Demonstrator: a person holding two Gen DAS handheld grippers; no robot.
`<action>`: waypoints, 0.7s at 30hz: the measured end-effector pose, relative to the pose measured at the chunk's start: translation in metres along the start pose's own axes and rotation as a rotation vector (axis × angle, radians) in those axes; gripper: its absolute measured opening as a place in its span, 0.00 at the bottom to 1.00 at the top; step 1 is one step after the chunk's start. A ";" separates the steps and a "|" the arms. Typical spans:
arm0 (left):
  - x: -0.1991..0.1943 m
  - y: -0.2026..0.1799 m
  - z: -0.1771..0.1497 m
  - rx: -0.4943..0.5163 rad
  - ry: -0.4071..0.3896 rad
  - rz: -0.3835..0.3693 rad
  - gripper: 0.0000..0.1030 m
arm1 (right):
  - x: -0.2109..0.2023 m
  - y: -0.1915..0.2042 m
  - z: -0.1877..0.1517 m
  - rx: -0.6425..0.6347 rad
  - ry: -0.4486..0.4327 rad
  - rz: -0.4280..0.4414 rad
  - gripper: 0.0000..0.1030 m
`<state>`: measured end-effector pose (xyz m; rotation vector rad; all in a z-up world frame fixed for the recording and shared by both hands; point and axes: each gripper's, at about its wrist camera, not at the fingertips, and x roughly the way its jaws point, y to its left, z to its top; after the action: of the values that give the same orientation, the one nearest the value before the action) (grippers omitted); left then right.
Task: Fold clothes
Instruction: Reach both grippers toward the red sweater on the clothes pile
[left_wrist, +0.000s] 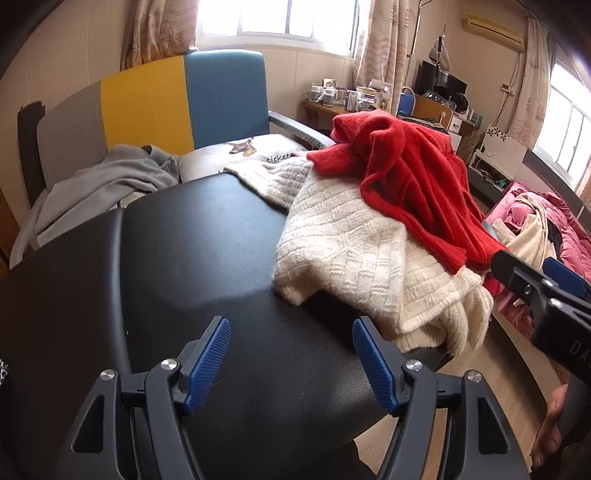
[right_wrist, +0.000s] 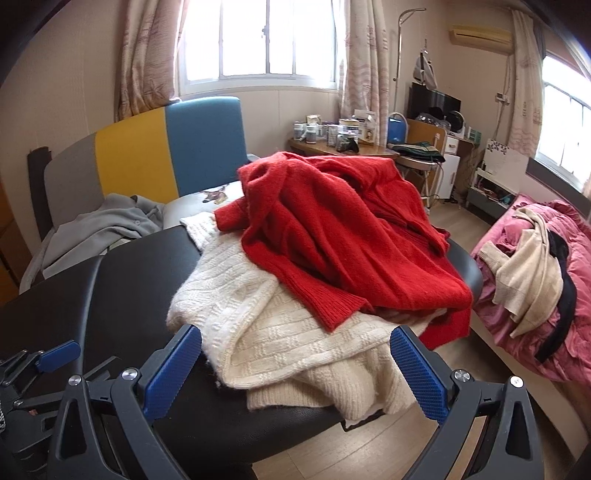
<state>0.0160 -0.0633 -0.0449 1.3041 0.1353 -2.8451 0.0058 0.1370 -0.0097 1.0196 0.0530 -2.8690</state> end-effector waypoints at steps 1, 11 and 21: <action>0.000 0.002 -0.002 0.002 -0.001 0.009 0.69 | 0.003 0.000 -0.001 -0.004 0.003 0.013 1.00; 0.009 0.037 -0.036 -0.021 0.072 0.000 0.69 | 0.035 -0.018 0.015 -0.038 0.029 0.079 0.81; 0.020 0.072 -0.064 -0.072 0.138 0.033 0.69 | 0.090 -0.007 0.098 -0.072 -0.054 0.248 0.81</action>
<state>0.0545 -0.1291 -0.1066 1.4729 0.2136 -2.6948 -0.1259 0.1302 0.0098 0.8682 0.0240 -2.6474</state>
